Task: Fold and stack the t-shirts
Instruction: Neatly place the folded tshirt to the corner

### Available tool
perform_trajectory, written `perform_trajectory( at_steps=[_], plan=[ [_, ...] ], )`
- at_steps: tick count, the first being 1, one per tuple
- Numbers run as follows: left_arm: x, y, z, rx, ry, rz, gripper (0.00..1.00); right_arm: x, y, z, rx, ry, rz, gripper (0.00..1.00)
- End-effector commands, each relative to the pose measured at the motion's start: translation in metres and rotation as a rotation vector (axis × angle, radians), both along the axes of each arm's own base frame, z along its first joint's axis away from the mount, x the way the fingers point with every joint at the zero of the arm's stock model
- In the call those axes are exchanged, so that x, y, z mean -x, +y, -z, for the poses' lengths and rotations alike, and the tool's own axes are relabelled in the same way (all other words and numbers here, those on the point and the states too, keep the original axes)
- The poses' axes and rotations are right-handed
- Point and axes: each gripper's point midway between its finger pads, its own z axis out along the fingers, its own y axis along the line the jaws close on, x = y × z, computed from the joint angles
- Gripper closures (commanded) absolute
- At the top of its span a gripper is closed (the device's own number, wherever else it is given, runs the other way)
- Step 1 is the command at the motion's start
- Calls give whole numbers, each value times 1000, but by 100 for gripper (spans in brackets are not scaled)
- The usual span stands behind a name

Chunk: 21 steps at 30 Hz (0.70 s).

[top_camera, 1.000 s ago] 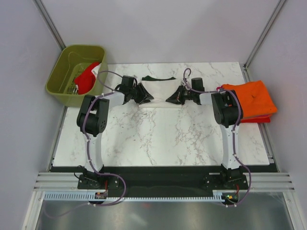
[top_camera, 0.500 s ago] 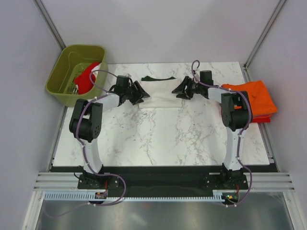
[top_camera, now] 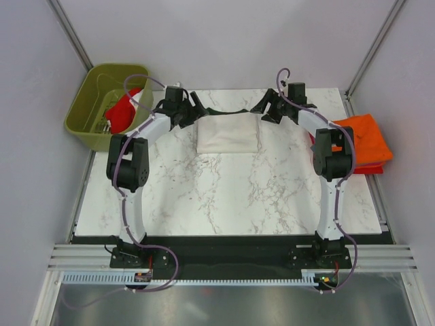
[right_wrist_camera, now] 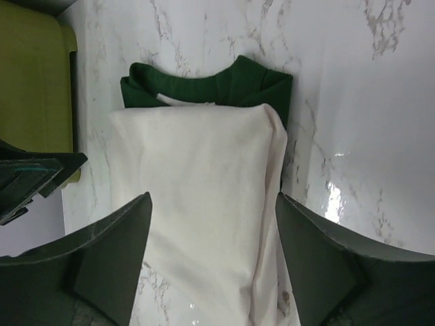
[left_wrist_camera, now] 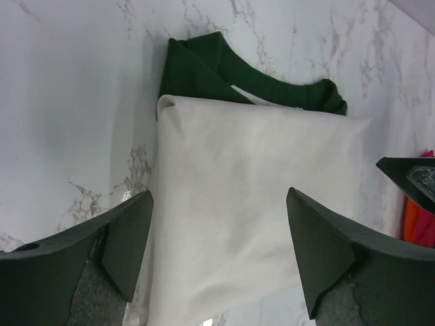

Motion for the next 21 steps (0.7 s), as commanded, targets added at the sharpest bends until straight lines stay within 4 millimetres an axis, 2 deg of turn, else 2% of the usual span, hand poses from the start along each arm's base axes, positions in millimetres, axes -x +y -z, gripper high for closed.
perform_trajectory(
  at_steps=[1, 2, 3, 4, 6, 7, 10, 17, 21],
  plan=[
    [-14, 15, 31, -78, 50, -23, 13, -11, -5, 37, 48, 66, 29, 21],
    [-15, 14, 35, -73, 56, -19, 13, -13, -5, 43, 53, 71, 32, 23],
    [-17, 14, 47, -72, 77, -15, 13, -16, -5, 44, 55, 68, 36, 23],
    [-21, 14, 47, -72, 68, -9, 13, -16, -5, 56, 62, 84, 37, 24],
    [-23, 12, 59, -71, 84, 7, 16, -18, -5, 67, 76, 94, 40, 24],
    [-26, 11, 59, -67, 80, 11, 16, -19, -6, 70, 80, 99, 41, 25],
    [-29, 7, 66, -52, 89, 27, 19, -17, 3, 78, 90, 99, 18, 29],
    [-32, 0, 82, -17, 119, 35, 36, -14, 17, 92, 125, 110, 4, 35],
    [-36, -6, 90, 15, 138, 30, 37, -16, 24, 98, 146, 117, 9, 38]
  ],
)
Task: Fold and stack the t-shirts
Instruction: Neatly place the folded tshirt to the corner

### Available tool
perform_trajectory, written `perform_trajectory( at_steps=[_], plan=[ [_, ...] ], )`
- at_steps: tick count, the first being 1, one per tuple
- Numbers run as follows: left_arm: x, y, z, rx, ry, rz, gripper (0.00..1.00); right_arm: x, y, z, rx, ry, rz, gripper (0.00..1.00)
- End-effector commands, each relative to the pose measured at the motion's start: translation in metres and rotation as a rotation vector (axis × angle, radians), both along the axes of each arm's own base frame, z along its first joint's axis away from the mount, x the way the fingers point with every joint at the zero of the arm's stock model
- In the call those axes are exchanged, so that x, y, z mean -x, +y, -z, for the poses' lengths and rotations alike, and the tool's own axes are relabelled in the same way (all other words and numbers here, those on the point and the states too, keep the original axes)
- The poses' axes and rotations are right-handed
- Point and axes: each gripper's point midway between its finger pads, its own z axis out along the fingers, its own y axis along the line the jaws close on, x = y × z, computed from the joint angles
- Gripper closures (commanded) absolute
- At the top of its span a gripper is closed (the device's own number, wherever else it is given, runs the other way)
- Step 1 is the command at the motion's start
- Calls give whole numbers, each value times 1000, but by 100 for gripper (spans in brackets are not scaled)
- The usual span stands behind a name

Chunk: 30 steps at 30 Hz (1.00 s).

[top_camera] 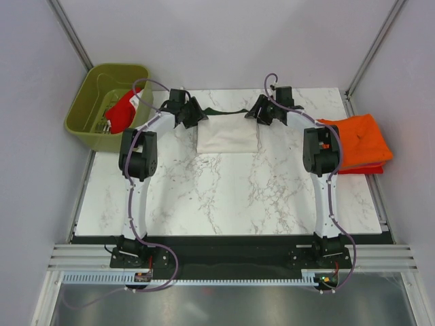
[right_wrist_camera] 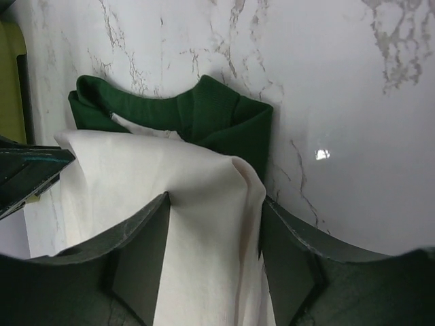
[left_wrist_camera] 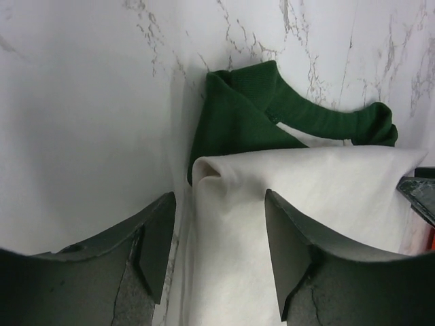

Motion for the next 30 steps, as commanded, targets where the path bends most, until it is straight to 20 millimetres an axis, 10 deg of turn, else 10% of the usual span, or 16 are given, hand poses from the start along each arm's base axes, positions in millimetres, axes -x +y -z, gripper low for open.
perform_trajectory(
  at_steps=[1, 6, 12, 20, 30],
  plan=[
    [-2, -8, 18, 28, 45, 2, 38, 10, 3, 43, 77, 87, 3, 41],
    [-5, -19, 26, 65, 68, 2, 62, -1, 8, 41, 85, 73, 20, 57],
    [-19, -21, 1, 70, -4, 11, 85, -23, 14, -4, 21, -26, 28, 100],
    [-12, -17, -81, 35, -236, 74, 98, -6, 11, -64, -69, -138, 15, 100],
    [55, -27, -156, 80, -413, 142, 98, 43, -16, -151, -132, -264, -25, 100]
  ],
)
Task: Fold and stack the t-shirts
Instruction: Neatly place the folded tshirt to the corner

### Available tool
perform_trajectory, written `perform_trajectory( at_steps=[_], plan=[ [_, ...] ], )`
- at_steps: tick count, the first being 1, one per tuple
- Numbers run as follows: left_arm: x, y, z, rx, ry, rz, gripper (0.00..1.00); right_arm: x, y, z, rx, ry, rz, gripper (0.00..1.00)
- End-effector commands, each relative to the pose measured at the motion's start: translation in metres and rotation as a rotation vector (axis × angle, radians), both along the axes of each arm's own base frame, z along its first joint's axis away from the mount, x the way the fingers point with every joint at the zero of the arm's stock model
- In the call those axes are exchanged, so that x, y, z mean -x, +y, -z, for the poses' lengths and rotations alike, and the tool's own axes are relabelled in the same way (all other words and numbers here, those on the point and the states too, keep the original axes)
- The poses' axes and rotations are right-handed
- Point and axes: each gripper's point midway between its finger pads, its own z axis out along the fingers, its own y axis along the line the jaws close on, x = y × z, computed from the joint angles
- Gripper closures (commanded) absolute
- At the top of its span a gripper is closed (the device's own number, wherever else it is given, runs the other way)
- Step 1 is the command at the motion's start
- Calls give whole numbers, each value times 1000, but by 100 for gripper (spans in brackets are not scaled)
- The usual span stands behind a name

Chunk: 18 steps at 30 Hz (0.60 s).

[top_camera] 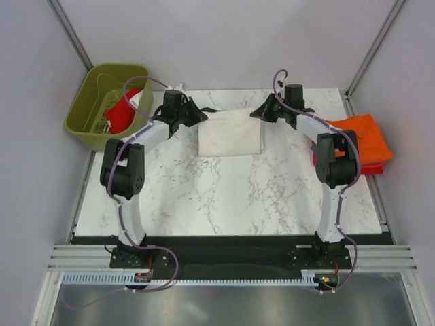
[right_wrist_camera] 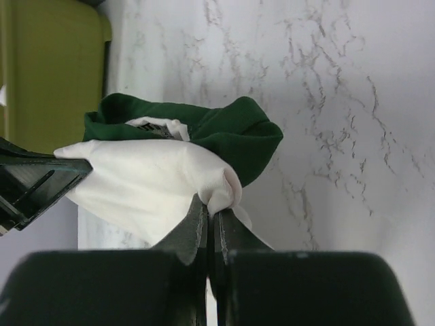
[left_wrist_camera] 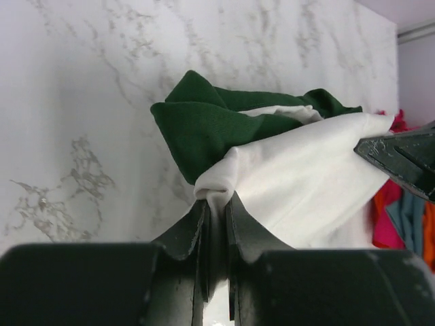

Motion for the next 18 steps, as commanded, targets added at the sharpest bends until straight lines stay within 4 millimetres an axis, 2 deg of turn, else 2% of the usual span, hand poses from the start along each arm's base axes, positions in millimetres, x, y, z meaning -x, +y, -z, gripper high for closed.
perform_trajectory(
  at_steps=[1, 2, 3, 4, 5, 6, 7, 8, 9, 10, 11, 12, 13, 14, 15, 17, 18],
  plan=[
    [10, -9, -83, 36, -238, 49, 98, 6, -18, -87, -60, -196, -14, 100],
    [15, -12, -89, 47, -247, 54, 98, 14, -22, -86, -66, -185, -17, 100],
    [27, -18, -105, 63, -278, 67, 98, 19, -29, -107, -70, -221, -7, 100],
    [33, -23, -112, 69, -292, 76, 98, 26, -34, -107, -67, -215, 0, 100],
    [38, -27, -122, 73, -312, 79, 98, 33, -39, -130, -71, -255, 8, 100],
    [48, -40, -129, 77, -326, 101, 98, 37, -50, -135, -68, -253, 29, 100],
    [57, -46, -147, 90, -356, 109, 98, 42, -58, -137, -70, -243, 43, 100],
    [62, -52, -154, 94, -370, 110, 98, 51, -65, -157, -70, -274, 53, 100],
    [73, -69, -163, 110, -385, 140, 98, 55, -83, -162, -66, -264, 87, 100],
    [82, -76, -178, 126, -413, 147, 98, 60, -92, -168, -64, -267, 109, 100],
    [86, -83, -186, 131, -432, 143, 98, 70, -101, -187, -51, -302, 129, 100],
    [100, -100, -194, 145, -446, 172, 98, 76, -119, -191, -35, -286, 173, 100],
    [106, -109, -200, 155, -458, 178, 98, 80, -132, -197, -9, -293, 218, 100],
    [111, -115, -210, 171, -478, 169, 98, 92, -143, -211, 21, -305, 247, 100],
    [124, -133, -215, 201, -479, 197, 98, 96, -163, -217, 44, -306, 300, 100],
    [133, -153, -222, 240, -503, 208, 98, 108, -192, -237, 87, -322, 397, 100],
    [148, -175, -230, 270, -512, 241, 98, 116, -216, -233, 115, -286, 455, 100]
  ],
)
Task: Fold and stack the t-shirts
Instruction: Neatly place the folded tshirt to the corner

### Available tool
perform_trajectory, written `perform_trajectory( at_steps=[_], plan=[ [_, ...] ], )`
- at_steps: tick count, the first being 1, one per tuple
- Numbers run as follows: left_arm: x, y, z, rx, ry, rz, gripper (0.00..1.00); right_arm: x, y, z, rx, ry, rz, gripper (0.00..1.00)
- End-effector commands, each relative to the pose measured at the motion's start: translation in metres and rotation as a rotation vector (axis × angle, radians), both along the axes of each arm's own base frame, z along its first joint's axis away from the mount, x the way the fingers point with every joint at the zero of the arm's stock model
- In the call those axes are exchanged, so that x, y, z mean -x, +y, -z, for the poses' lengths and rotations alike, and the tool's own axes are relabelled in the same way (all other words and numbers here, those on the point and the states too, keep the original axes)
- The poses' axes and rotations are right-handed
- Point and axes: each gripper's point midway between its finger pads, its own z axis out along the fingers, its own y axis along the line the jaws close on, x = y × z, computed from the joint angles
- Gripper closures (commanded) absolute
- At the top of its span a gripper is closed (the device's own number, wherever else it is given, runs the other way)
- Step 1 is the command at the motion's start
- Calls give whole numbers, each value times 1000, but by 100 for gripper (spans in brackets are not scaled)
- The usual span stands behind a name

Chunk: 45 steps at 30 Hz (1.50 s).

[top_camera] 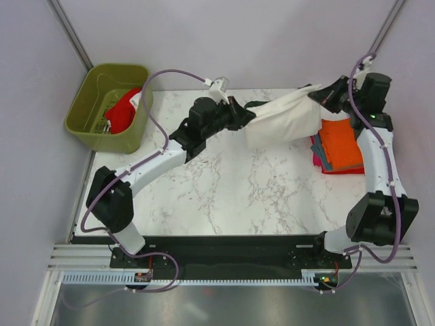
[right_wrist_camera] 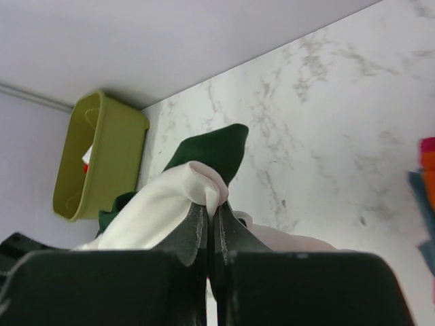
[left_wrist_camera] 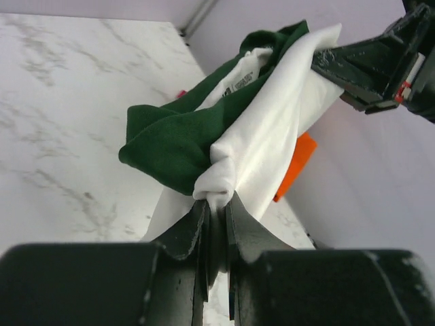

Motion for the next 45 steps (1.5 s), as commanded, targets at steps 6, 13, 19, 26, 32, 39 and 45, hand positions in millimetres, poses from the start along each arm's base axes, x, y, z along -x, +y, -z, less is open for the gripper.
perform_trajectory(
  at_steps=[6, 13, 19, 26, 32, 39, 45],
  plan=[
    [42, -124, -51, 176, -98, 106, 98, 50, -158, -25, 173, 84, 493, 100],
    [62, -221, -26, 237, -113, 159, 98, 92, -253, -11, 308, 200, 829, 100],
    [67, -261, -3, 327, -124, 157, 98, 87, -299, -1, 310, 246, 906, 100],
    [50, -283, 8, 364, -142, 126, 98, 51, -321, 21, 247, 282, 875, 100],
    [39, -277, -16, 409, -173, 102, 98, 38, -336, 37, 246, 308, 878, 100],
    [17, -281, -5, 435, -136, 70, 98, 22, -341, 39, 215, 292, 856, 100],
    [-8, -276, 20, 441, -104, 17, 98, 12, -343, 50, 192, 291, 841, 100]
  ],
)
